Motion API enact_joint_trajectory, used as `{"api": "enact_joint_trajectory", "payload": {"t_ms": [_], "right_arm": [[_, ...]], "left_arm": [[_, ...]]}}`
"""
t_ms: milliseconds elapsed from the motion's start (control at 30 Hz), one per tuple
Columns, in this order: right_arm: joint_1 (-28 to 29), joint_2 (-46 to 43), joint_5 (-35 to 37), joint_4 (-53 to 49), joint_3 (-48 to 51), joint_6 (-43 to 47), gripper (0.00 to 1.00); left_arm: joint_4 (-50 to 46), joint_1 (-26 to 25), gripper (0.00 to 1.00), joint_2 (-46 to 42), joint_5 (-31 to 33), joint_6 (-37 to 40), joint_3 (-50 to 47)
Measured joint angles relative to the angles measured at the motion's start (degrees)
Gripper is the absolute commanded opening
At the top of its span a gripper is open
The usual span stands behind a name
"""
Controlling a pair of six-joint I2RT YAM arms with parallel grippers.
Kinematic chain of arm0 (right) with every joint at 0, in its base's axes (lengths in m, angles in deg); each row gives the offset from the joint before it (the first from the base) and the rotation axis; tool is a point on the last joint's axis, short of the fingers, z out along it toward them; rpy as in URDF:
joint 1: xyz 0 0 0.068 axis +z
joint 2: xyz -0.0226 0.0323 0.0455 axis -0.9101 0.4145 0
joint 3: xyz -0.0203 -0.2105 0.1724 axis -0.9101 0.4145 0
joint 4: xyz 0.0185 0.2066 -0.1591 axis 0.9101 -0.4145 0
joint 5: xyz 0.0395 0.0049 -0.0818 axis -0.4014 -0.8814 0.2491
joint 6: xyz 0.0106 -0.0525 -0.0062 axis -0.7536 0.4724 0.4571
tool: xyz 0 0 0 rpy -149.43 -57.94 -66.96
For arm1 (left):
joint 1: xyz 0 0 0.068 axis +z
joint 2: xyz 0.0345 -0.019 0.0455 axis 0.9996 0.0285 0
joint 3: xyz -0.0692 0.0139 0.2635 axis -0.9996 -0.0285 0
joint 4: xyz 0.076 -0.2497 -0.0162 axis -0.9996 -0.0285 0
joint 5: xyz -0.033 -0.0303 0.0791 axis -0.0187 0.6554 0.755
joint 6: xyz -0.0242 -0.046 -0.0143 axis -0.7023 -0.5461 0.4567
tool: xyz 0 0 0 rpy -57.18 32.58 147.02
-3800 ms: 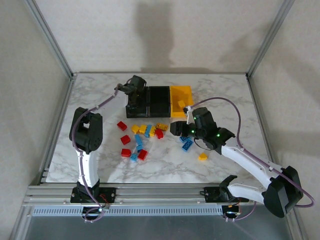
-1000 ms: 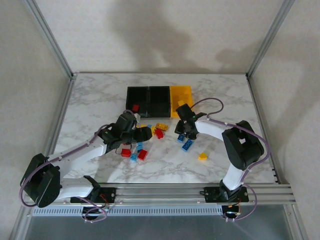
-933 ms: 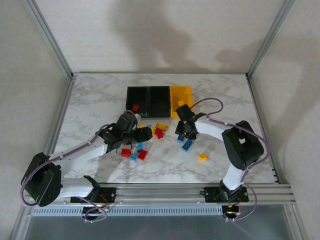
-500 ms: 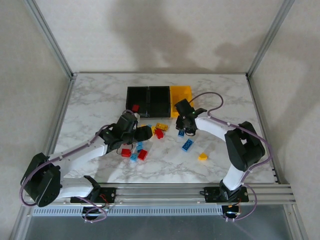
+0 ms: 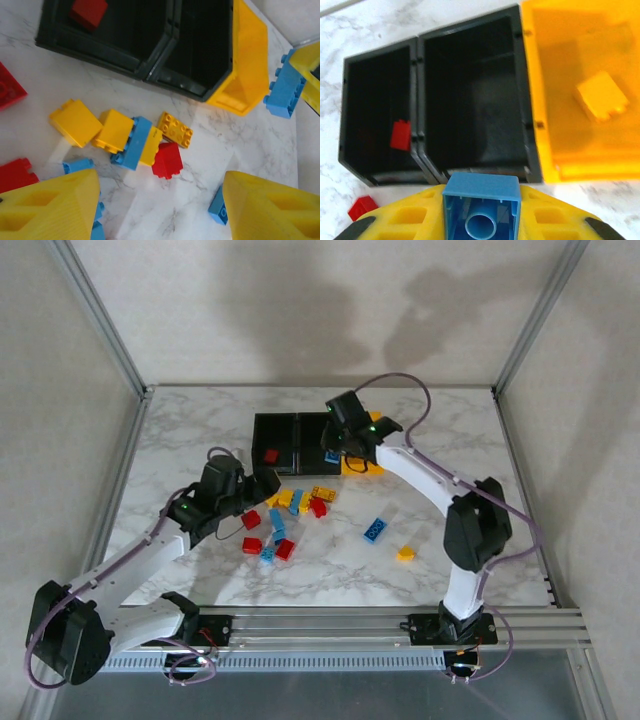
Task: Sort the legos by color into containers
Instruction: Pick up the lego from the center of the table, then place the lego in the container.
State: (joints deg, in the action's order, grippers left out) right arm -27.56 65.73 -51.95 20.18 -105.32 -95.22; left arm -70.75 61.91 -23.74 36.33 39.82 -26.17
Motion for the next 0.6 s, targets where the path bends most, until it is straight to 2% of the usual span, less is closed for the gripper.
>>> {"api": "enact_joint_trajectory", "payload": {"t_ms": [367, 600], "right_arm": [[0.1, 20.7, 0.5, -3.6, -20.8, 2.8, 0.24], [0.1, 27.5, 2.1, -5.4, -25.0, 3.9, 0.25]], "left_arm": [[-2.1, 1.8, 0.66, -3.7, -0.3, 0.0, -0.1], [-3.8, 2.1, 0.66, -6.3, -0.3, 0.0, -1.7]]}}
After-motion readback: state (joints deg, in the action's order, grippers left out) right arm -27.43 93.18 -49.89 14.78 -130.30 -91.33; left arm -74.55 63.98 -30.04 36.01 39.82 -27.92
